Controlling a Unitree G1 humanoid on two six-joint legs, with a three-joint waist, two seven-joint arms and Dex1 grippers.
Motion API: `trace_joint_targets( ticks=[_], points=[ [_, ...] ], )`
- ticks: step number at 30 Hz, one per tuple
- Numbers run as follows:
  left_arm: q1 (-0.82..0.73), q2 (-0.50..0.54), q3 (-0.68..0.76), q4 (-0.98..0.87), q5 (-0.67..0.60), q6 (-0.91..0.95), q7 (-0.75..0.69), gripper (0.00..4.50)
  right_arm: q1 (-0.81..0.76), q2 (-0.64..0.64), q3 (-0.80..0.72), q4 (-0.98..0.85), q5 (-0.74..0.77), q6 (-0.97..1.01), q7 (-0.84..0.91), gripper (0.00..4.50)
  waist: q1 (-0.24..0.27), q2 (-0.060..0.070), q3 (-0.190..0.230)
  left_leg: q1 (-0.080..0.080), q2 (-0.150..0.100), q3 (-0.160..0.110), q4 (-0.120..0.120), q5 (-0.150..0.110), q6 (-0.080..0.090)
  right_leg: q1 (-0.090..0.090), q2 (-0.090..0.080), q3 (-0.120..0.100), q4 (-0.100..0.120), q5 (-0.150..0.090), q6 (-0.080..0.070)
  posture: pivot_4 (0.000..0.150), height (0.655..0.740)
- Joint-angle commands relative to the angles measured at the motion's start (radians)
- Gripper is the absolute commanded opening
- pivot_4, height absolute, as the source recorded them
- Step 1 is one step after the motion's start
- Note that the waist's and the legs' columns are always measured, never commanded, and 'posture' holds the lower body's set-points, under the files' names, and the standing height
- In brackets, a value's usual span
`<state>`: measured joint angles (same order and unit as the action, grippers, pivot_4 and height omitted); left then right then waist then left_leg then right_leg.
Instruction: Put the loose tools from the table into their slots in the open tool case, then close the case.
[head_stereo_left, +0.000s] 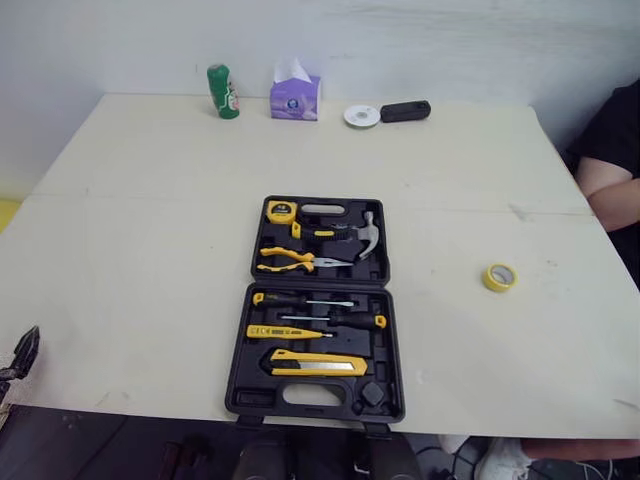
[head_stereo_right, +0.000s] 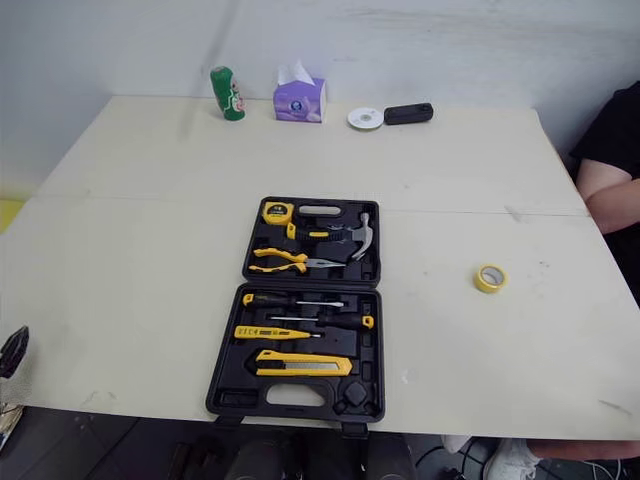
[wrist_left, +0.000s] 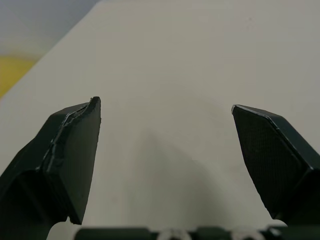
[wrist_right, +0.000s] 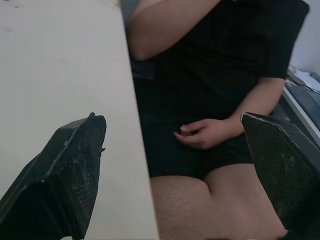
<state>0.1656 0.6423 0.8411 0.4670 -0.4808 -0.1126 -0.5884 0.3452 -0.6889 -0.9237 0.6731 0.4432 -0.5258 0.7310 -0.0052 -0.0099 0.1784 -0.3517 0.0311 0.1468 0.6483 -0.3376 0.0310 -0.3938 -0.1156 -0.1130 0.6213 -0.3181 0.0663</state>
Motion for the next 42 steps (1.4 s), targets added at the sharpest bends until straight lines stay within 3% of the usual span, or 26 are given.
trace_joint_targets(
  ticks=[1,7,12,17,24,28,31,34,37,42],
  points=[
    [-0.056,0.006,0.015,-0.038,-0.050,0.021,0.031,4.43,0.009,0.009,-0.022,-0.035,0.037,-0.008,-0.031,4.50,0.000,0.000,0.000,0.000,0.000,0.000,0.000,0.000,0.000,0.000,0.000,0.000,0.000,0.000,0.000,0.150,0.7400],
    [-0.195,-0.017,-0.018,-0.183,-0.137,0.137,0.089,4.43,-0.063,0.023,0.041,-0.106,0.052,0.021,-0.026,4.50,0.000,0.000,0.000,-0.001,0.000,0.000,0.001,0.004,-0.007,0.000,0.000,0.000,0.001,0.000,0.001,0.150,0.7400],
    [-0.221,-0.004,-0.104,-0.232,-0.121,0.172,0.015,4.43,-0.131,-0.026,0.085,-0.212,0.061,0.158,-0.047,4.50,-0.011,0.004,-0.001,0.000,-0.001,0.002,-0.001,0.004,-0.007,0.000,0.000,0.000,0.001,0.001,0.001,0.150,0.7400],
    [-0.245,0.028,-0.261,-0.398,-0.158,0.271,-0.157,4.43,-0.136,-0.184,0.203,-0.398,0.044,0.453,0.025,4.50,-0.011,0.003,0.000,-0.001,-0.001,0.002,0.001,0.005,-0.006,-0.001,0.001,0.000,0.003,0.001,0.001,0.150,0.7400],
    [-0.358,0.072,-0.532,-0.567,-0.120,0.324,-0.332,4.43,-0.191,-0.472,0.367,-0.450,0.038,0.667,0.370,4.50,0.002,0.004,0.001,-0.001,-0.001,0.002,0.000,0.006,-0.005,-0.001,0.001,0.000,0.002,0.001,0.001,0.150,0.7400],
    [-0.430,0.074,-0.638,-0.623,-0.134,0.373,-0.409,4.43,-0.325,-0.564,0.503,-0.435,0.003,0.728,0.484,4.50,0.001,0.003,0.001,-0.002,0.000,0.003,0.001,0.009,-0.001,-0.001,0.003,-0.001,0.002,0.001,0.001,0.150,0.7400],
    [-0.474,0.053,-0.730,-0.694,-0.149,0.408,-0.460,4.43,-0.513,-0.596,0.677,-0.432,-0.063,0.777,0.541,4.50,-0.001,0.003,0.002,-0.003,0.000,0.003,0.003,0.009,0.000,-0.001,0.003,0.000,0.002,0.001,0.001,0.150,0.7400],
    [-0.486,0.022,-0.770,-0.746,-0.160,0.414,-0.480,4.43,-0.633,-0.601,0.803,-0.432,-0.115,0.861,0.597,4.50,0.001,0.003,0.002,-0.003,0.000,0.003,0.004,0.009,0.000,-0.001,0.003,0.000,0.003,0.001,0.001,0.150,0.7400],
    [-0.493,-0.025,-0.817,-0.814,-0.183,0.472,-0.438,4.43,-0.790,-0.556,0.925,-0.398,-0.207,0.857,0.608,4.50,0.002,0.004,0.002,-0.003,0.000,0.002,0.004,0.010,-0.001,-0.002,0.003,0.000,0.003,0.001,0.001,0.150,0.7400],
    [-0.479,-0.081,-0.867,-0.865,-0.165,0.500,-0.392,4.43,-0.922,-0.513,1.068,-0.320,-0.350,0.783,0.641,4.50,0.002,0.004,0.002,-0.005,0.000,0.002,0.008,0.010,0.000,-0.002,0.003,-0.001,0.003,0.001,0.001,0.150,0.7400]
  ],
)
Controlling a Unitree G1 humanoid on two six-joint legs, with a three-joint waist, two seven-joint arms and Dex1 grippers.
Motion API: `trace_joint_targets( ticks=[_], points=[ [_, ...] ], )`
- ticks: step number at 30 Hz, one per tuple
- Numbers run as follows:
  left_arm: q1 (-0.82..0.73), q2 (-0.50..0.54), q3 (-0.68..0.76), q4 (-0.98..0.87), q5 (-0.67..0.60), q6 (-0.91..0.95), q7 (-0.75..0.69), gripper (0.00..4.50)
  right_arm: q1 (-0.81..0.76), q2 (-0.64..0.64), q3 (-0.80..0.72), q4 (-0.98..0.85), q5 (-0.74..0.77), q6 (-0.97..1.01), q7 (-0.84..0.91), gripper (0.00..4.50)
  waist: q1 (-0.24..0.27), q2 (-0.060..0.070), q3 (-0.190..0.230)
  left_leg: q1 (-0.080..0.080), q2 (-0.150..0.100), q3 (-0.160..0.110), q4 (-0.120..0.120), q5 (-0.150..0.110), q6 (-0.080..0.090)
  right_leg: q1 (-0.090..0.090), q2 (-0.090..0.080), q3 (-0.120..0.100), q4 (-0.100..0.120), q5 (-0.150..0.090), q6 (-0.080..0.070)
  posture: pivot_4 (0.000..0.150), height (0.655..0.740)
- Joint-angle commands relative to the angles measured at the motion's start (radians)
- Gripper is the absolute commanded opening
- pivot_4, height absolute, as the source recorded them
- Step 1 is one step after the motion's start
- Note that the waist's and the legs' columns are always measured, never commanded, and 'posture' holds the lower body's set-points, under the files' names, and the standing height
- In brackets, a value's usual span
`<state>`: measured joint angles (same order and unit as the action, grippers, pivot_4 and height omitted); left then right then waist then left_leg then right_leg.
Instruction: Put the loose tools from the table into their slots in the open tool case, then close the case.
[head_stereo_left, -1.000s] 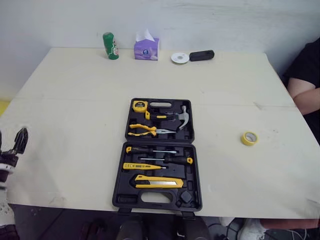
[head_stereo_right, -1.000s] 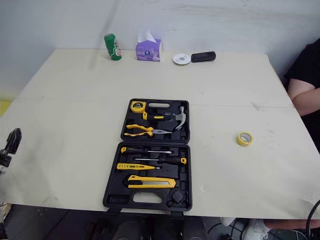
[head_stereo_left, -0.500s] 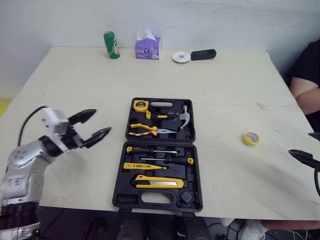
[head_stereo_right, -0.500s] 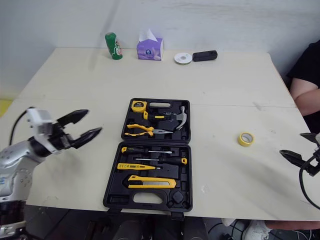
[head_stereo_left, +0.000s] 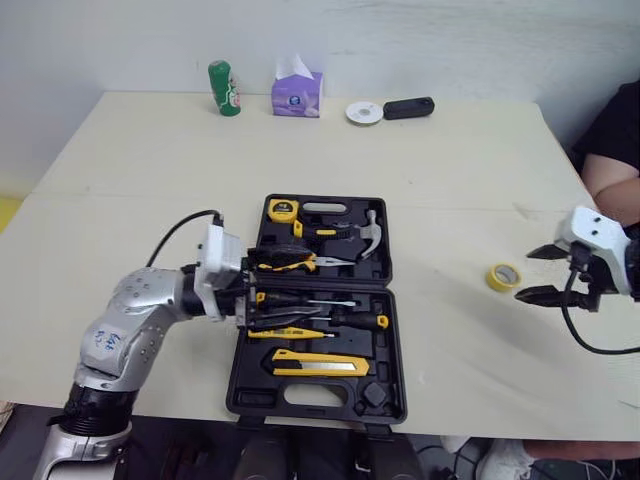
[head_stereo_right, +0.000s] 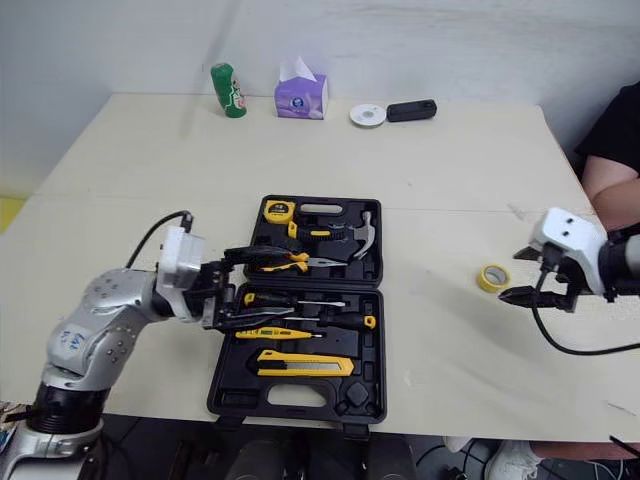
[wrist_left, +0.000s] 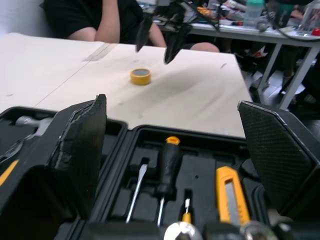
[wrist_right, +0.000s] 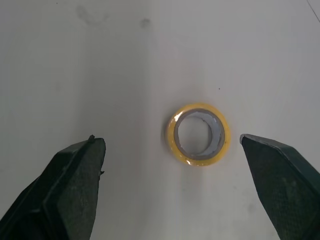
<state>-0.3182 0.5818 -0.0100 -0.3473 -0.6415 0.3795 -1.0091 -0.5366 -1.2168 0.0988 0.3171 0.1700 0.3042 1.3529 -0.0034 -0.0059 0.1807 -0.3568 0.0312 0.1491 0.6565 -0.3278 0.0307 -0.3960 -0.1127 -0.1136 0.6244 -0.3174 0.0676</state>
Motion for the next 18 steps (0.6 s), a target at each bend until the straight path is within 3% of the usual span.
trace_joint_targets(
  ticks=[1,18],
  points=[
    [0.010,-0.027,-0.020,-0.060,-0.004,0.012,0.036,4.43,-0.054,0.027,0.055,0.051,-0.088,-0.055,0.019,4.50,0.000,0.000,0.000,0.000,0.000,0.000,0.000,0.000,0.000,0.000,0.000,0.000,0.000,0.000,0.000,0.150,0.7400],
    [0.058,0.006,-0.014,-0.115,-0.016,0.049,0.045,4.43,-0.137,0.143,0.103,0.233,-0.184,-0.106,0.055,4.50,-0.002,0.000,0.000,-0.002,0.000,-0.001,0.005,0.000,0.000,0.000,0.000,-0.001,0.003,0.000,0.000,0.150,0.7400]
  ],
)
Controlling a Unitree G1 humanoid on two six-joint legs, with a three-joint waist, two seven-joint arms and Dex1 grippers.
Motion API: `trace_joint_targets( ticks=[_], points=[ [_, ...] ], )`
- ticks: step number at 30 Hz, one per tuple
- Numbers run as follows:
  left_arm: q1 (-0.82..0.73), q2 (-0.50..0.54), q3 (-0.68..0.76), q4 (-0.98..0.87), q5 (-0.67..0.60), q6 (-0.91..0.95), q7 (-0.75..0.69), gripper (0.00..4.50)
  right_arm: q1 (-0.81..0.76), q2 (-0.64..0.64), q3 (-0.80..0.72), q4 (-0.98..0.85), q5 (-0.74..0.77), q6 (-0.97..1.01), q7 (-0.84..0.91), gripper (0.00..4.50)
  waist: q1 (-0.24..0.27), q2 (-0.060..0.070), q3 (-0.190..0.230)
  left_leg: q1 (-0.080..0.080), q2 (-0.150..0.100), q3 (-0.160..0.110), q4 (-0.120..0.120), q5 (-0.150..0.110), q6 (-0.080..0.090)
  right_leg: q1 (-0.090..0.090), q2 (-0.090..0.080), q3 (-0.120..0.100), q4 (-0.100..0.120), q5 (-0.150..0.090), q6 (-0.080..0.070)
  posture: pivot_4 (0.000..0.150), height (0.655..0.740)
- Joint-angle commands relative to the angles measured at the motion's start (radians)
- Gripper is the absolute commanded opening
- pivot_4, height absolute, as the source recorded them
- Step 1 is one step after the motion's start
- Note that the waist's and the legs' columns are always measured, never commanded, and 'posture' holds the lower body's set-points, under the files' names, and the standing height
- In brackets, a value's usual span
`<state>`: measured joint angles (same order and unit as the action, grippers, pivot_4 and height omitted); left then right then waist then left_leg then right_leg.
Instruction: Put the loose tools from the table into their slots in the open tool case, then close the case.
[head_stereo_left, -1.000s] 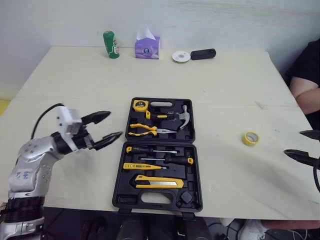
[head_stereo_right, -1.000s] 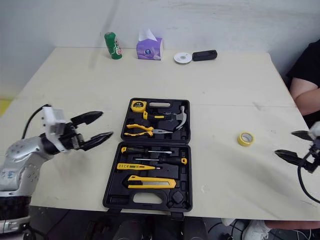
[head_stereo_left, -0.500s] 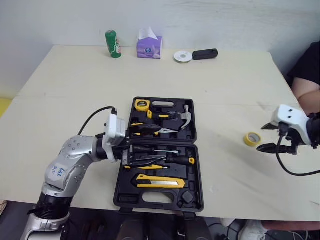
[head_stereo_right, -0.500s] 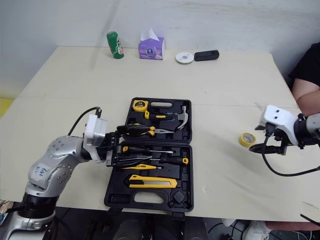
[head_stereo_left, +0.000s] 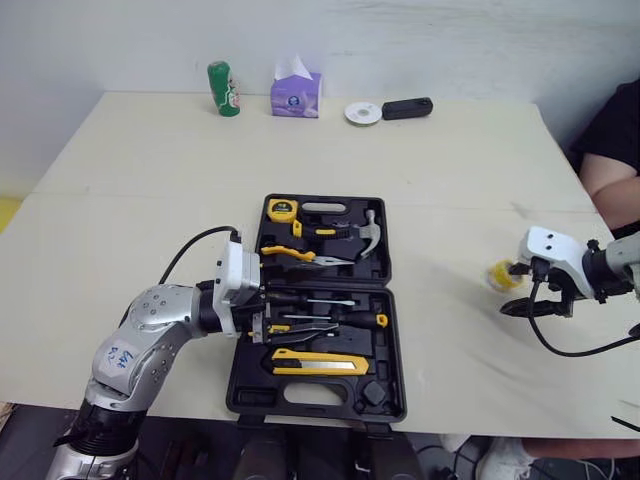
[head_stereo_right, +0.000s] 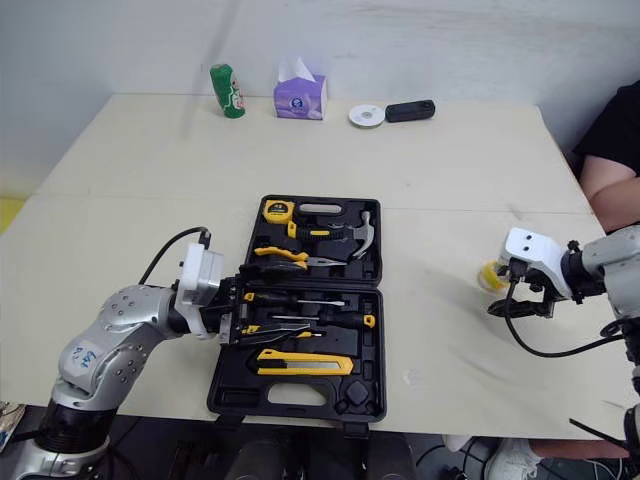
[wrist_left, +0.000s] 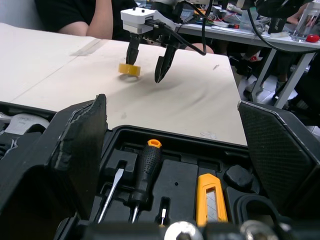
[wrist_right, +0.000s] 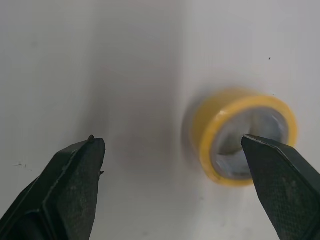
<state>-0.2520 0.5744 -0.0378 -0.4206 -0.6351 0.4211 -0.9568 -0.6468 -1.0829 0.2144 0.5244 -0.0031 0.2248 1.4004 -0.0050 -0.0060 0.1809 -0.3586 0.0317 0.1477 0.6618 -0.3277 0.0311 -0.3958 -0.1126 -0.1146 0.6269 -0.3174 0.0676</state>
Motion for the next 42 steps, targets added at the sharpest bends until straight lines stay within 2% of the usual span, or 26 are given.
trace_joint_targets(
  ticks=[1,2,6,7,10,11,12,13,17,20,25,28,32,35,38,42],
  points=[
    [-0.010,0.014,0.014,-0.042,-0.024,0.010,-0.009,4.43,-0.032,0.014,-0.013,0.036,-0.014,-0.033,0.008,4.50,-0.001,0.000,0.000,0.000,0.000,0.000,0.000,0.000,0.000,0.000,0.000,0.000,0.000,0.000,0.000,0.150,0.7400],
    [-0.012,0.014,0.014,-0.042,-0.024,0.011,-0.009,4.43,-0.037,0.019,-0.011,0.049,-0.019,-0.041,0.008,4.50,0.000,0.000,0.000,0.000,0.000,0.000,0.000,0.000,0.000,0.000,0.000,0.000,0.000,0.000,0.000,0.150,0.7400],
    [-0.014,0.014,0.011,-0.050,-0.023,0.013,-0.007,4.50,-0.059,0.027,-0.003,0.092,-0.038,-0.090,0.015,3.30,0.000,0.000,0.000,0.000,0.000,0.000,0.001,0.000,0.000,0.000,0.000,0.000,0.000,0.000,0.000,0.150,0.7400],
    [-0.012,0.014,0.009,-0.052,-0.022,0.012,-0.007,4.50,-0.065,0.029,-0.002,0.096,-0.037,-0.092,0.022,2.70,0.000,0.000,0.000,0.000,0.000,0.000,0.001,0.000,0.000,0.000,0.000,0.000,0.000,0.000,0.000,0.150,0.7400],
    [-0.006,0.011,0.003,-0.055,-0.018,0.010,-0.007,4.50,-0.081,0.032,0.002,0.108,-0.046,-0.107,0.039,1.27,0.000,0.000,0.000,0.000,0.000,0.000,0.001,0.000,0.000,0.000,0.000,0.000,0.000,0.000,0.000,0.150,0.7400],
    [-0.006,0.010,0.001,-0.056,-0.017,0.010,-0.006,4.50,-0.086,0.031,0.006,0.112,-0.053,-0.115,0.044,0.98,0.000,0.000,0.000,0.000,0.000,0.000,0.001,0.000,0.000,0.000,0.000,0.000,0.000,0.000,0.000,0.150,0.7400],
    [-0.004,0.008,-0.002,-0.057,-0.015,0.009,-0.005,4.50,-0.091,0.031,0.008,0.115,-0.057,-0.120,0.048,0.30,-0.002,0.000,0.000,0.000,0.000,0.000,0.001,0.000,0.000,0.000,0.000,0.000,0.000,0.000,0.000,0.150,0.7400],
    [-0.003,0.007,-0.004,-0.058,-0.014,0.008,-0.005,4.50,-0.095,0.033,0.008,0.118,-0.060,-0.123,0.048,0.07,-0.003,0.000,0.000,0.000,0.000,0.000,0.001,0.000,0.000,0.000,0.000,0.000,0.000,0.000,0.000,0.150,0.7400],
    [-0.005,0.004,-0.016,-0.059,-0.008,0.003,-0.010,4.50,-0.118,0.029,0.017,0.115,-0.081,-0.149,0.061,0.07,-0.001,0.000,0.000,0.000,0.000,0.000,0.001,0.000,0.000,0.000,0.000,0.000,0.000,0.000,0.000,0.150,0.7400],
    [-0.014,0.015,-0.018,-0.052,-0.007,-0.016,-0.045,4.50,-0.129,0.011,0.017,0.032,-0.067,-0.130,0.121,0.07,-0.002,0.000,0.000,0.000,0.000,0.000,0.001,0.000,0.000,0.000,0.000,0.000,0.000,0.000,0.000,0.150,0.7400],
    [-0.028,0.059,-0.013,-0.018,0.028,-0.103,-0.156,4.50,-0.097,-0.047,0.015,-0.283,0.060,-0.003,0.213,0.07,-0.003,0.003,0.002,0.000,0.001,0.000,0.001,0.000,0.000,0.000,0.000,0.000,0.001,0.000,0.000,0.150,0.7400],
    [-0.019,0.100,-0.014,0.029,0.053,-0.156,-0.238,4.50,-0.005,-0.072,0.022,-0.543,0.175,0.063,0.214,0.07,0.001,0.003,0.002,0.000,0.001,-0.001,0.001,0.000,-0.001,0.000,0.000,-0.001,0.000,0.000,0.000,0.150,0.7400],
    [-0.024,0.144,-0.019,0.107,0.096,-0.220,-0.323,4.50,0.053,-0.054,0.030,-0.792,0.235,0.165,0.185,0.07,0.001,0.004,0.002,-0.001,0.001,-0.002,0.001,-0.001,-0.001,0.000,0.000,-0.002,0.000,0.000,0.000,0.150,0.7400],
    [-0.038,0.141,-0.006,0.135,0.090,-0.236,-0.336,4.50,0.058,-0.025,0.072,-1.001,0.330,0.268,0.182,0.07,0.001,0.004,0.002,-0.002,0.001,-0.002,0.001,-0.001,0.000,-0.002,0.000,-0.001,0.000,0.000,0.000,0.150,0.7400],
    [-0.022,0.142,0.001,0.138,0.088,-0.233,-0.332,4.50,0.060,0.011,0.126,-1.127,0.377,0.348,0.160,0.07,0.001,0.004,0.002,-0.003,0.001,-0.003,0.001,-0.002,0.000,-0.002,0.000,-0.002,0.000,0.000,0.000,0.150,0.7400],
    [-0.006,0.139,0.011,0.121,0.071,-0.210,-0.309,4.50,0.043,0.074,0.206,-1.158,0.356,0.372,0.129,0.07,0.000,0.003,0.002,-0.003,0.001,-0.003,0.002,-0.003,0.001,-0.002,-0.001,-0.002,0.000,0.000,0.000,0.150,0.7400]
  ],
)
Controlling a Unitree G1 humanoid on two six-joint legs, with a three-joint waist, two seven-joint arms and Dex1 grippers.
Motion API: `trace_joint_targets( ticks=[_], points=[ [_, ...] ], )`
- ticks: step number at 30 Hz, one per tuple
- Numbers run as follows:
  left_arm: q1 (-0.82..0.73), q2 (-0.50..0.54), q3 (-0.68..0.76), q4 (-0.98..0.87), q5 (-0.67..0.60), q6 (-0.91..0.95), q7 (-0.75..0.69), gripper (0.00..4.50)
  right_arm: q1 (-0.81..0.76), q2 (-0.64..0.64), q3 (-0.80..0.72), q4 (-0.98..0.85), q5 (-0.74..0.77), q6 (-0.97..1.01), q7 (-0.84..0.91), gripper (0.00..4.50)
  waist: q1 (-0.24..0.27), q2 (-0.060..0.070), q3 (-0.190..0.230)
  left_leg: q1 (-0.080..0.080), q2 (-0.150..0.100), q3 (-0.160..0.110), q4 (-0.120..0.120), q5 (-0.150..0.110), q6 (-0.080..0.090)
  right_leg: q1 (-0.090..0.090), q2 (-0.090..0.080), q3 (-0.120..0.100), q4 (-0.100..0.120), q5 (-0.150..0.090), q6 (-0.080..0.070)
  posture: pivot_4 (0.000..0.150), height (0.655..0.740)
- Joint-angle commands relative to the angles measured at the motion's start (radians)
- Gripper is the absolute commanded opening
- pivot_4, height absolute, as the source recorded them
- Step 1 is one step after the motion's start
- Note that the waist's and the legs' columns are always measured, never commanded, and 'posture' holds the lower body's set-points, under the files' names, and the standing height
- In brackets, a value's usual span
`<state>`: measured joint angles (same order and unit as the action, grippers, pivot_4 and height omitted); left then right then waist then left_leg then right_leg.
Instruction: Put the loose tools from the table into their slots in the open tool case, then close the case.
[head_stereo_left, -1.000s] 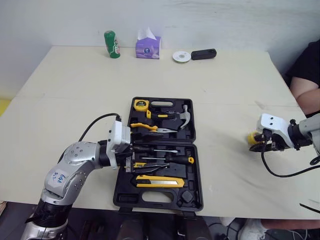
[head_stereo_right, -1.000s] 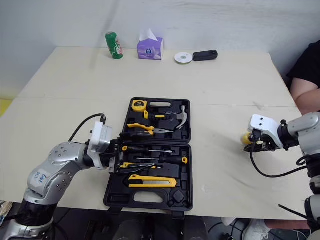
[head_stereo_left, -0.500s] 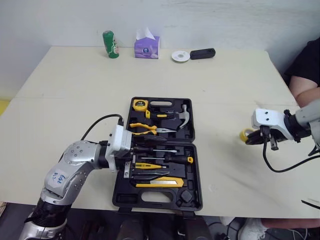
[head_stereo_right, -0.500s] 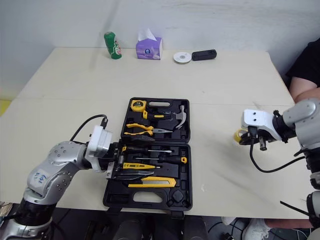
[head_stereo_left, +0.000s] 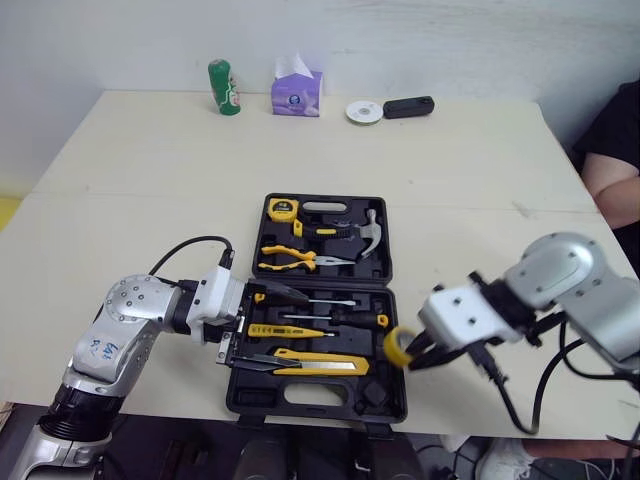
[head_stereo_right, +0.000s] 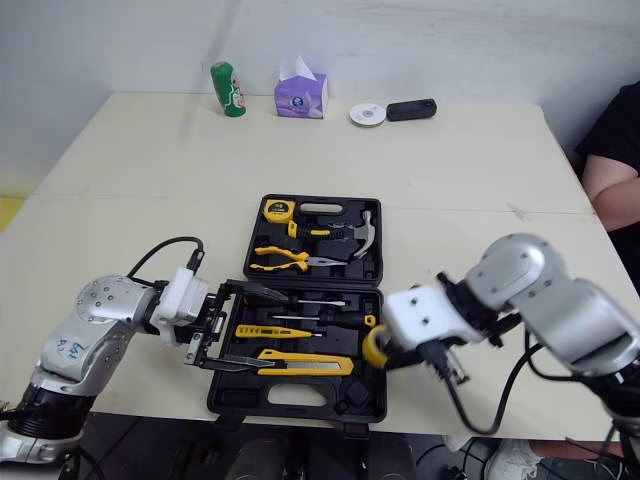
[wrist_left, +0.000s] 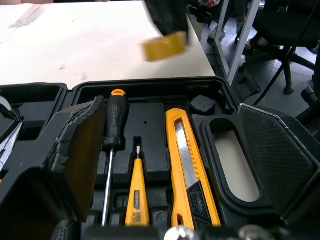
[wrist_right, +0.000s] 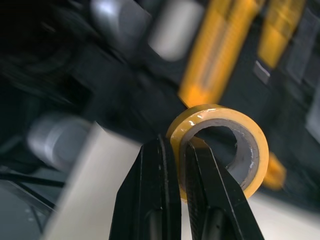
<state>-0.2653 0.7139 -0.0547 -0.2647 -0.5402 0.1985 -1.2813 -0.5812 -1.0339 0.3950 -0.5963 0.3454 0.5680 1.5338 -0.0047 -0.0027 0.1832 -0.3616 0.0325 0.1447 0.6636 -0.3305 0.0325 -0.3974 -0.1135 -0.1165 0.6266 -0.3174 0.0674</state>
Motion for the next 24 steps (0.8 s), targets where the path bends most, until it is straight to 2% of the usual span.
trace_joint_targets(
  ticks=[1,10,15,24],
  points=[
    [0.013,0.000,0.029,-0.045,-0.029,0.020,0.020,4.50,-0.028,0.030,0.037,-0.040,0.003,0.027,0.001,0.07,0.000,0.000,0.000,-0.001,0.000,0.000,0.000,0.000,0.001,0.000,0.000,0.000,0.000,0.000,0.000,0.150,0.7400],
    [0.025,0.006,0.014,-0.074,-0.027,0.059,0.020,4.50,-0.041,0.050,0.140,0.011,-0.067,0.008,0.016,0.07,0.000,0.000,0.000,-0.001,0.000,0.000,0.002,-0.001,0.001,0.000,0.000,-0.001,0.000,0.000,0.000,0.150,0.7400],
    [-0.005,0.007,0.012,-0.061,-0.026,0.081,0.019,4.50,-0.019,0.081,0.156,0.014,-0.081,0.031,-0.029,0.07,0.000,0.000,0.000,-0.002,-0.001,-0.001,0.002,-0.001,0.002,-0.001,0.000,-0.001,0.000,0.000,0.000,0.150,0.7400],
    [-0.012,0.017,0.018,-0.070,-0.022,0.108,0.021,4.50,0.019,0.060,0.198,0.035,-0.176,-0.001,-0.043,0.07,0.000,-0.001,0.000,-0.006,-0.001,-0.001,0.005,0.000,0.002,-0.003,0.000,-0.003,0.001,0.000,0.000,0.150,0.7400]
  ],
)
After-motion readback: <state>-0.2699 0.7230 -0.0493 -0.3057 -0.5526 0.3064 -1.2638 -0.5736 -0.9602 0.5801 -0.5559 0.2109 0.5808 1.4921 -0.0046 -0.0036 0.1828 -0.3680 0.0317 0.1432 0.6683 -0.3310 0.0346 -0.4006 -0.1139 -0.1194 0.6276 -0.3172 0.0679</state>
